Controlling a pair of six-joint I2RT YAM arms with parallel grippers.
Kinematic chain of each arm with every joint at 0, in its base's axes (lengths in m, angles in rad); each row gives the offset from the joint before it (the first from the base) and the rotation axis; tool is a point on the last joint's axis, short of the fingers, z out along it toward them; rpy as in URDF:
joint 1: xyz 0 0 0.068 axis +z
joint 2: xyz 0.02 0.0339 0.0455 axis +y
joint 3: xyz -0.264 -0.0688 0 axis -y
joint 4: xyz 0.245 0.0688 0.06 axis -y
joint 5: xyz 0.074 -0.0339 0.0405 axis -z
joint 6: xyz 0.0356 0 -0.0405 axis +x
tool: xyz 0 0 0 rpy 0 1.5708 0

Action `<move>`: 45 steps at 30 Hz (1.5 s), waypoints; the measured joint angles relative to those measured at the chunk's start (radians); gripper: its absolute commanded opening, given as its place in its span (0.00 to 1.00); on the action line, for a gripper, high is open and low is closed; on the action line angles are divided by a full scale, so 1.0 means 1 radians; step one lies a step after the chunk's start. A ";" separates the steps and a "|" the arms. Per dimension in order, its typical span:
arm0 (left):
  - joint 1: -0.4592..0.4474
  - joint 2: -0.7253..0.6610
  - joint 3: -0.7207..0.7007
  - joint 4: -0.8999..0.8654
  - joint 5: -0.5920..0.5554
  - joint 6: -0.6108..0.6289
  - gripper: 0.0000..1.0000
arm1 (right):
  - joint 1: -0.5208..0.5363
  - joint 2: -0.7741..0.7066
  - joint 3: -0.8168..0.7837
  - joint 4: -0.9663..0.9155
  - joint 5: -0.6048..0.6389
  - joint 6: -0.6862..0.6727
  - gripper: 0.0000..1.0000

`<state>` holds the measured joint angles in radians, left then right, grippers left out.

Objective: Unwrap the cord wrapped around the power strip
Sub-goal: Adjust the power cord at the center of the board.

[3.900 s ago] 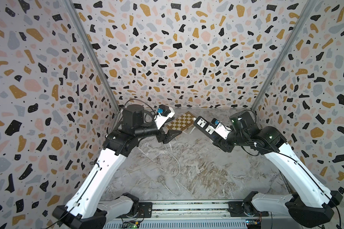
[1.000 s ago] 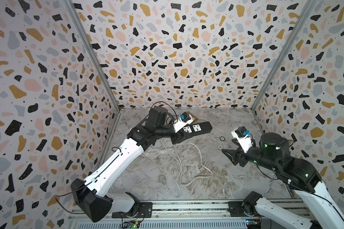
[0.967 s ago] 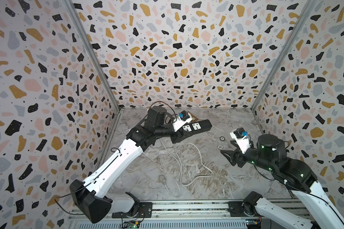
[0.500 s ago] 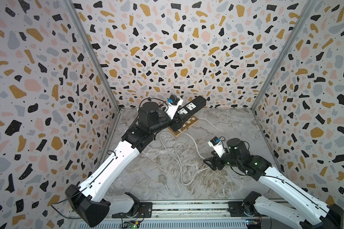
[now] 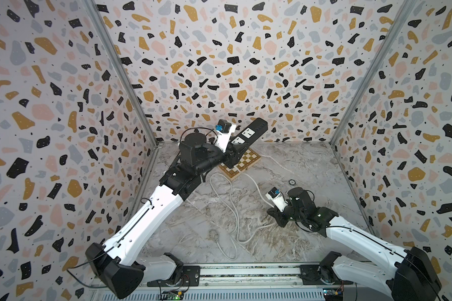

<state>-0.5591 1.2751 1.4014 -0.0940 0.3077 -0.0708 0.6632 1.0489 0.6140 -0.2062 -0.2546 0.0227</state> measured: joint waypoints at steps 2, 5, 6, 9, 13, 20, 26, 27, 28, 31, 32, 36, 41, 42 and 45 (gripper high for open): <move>0.001 -0.004 0.000 0.017 -0.030 -0.005 0.00 | 0.000 -0.026 0.009 -0.017 0.058 -0.006 0.00; 0.002 -0.008 0.002 0.039 -0.082 -0.021 0.00 | 0.000 -0.068 0.053 -0.069 0.180 -0.022 0.00; 0.002 -0.008 0.003 0.048 -0.099 -0.027 0.00 | 0.000 -0.079 0.076 -0.088 0.229 -0.031 0.00; 0.003 -0.007 0.004 0.074 -0.145 -0.059 0.00 | -0.018 -0.087 0.156 -0.143 0.401 -0.060 0.00; 0.003 0.012 0.004 0.127 -0.164 -0.141 0.00 | -0.096 -0.069 0.206 -0.192 0.563 -0.072 0.07; 0.002 0.120 -0.042 0.273 -0.164 -0.288 0.00 | -0.137 -0.005 0.136 -0.306 0.620 0.007 0.77; 0.002 0.240 -0.063 0.307 -0.140 -0.314 0.00 | -0.138 -0.028 0.280 -0.488 0.603 0.043 0.84; 0.002 0.251 -0.070 0.312 -0.125 -0.311 0.00 | -0.139 -0.045 0.333 -0.518 0.567 0.042 0.83; 0.002 0.259 -0.079 0.317 -0.106 -0.305 0.00 | -0.141 -0.064 0.385 -0.541 0.528 0.040 0.83; 0.002 0.262 -0.119 0.352 -0.054 -0.270 0.00 | -0.142 -0.118 0.521 -0.583 0.416 0.054 0.84; 0.002 0.262 -0.137 0.373 -0.038 -0.256 0.00 | -0.142 -0.130 0.566 -0.592 0.386 0.069 0.84; -0.009 0.278 -0.169 0.418 0.017 -0.203 0.00 | -0.142 -0.126 0.701 -0.614 0.336 0.166 0.82; -0.066 0.355 -0.168 0.482 0.053 -0.127 0.00 | -0.142 -0.069 0.771 -0.648 0.393 0.293 0.80; -0.082 0.377 -0.168 0.493 0.060 -0.116 0.00 | -0.142 -0.056 0.771 -0.668 0.418 0.317 0.79; -0.121 0.443 -0.168 0.520 0.082 -0.098 0.00 | -0.149 -0.040 0.758 -0.743 0.482 0.396 0.77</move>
<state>-0.6800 1.7184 1.2331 0.4255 0.3893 -0.1692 0.5140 1.0084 1.3724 -0.9493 0.2276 0.4183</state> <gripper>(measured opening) 0.502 0.782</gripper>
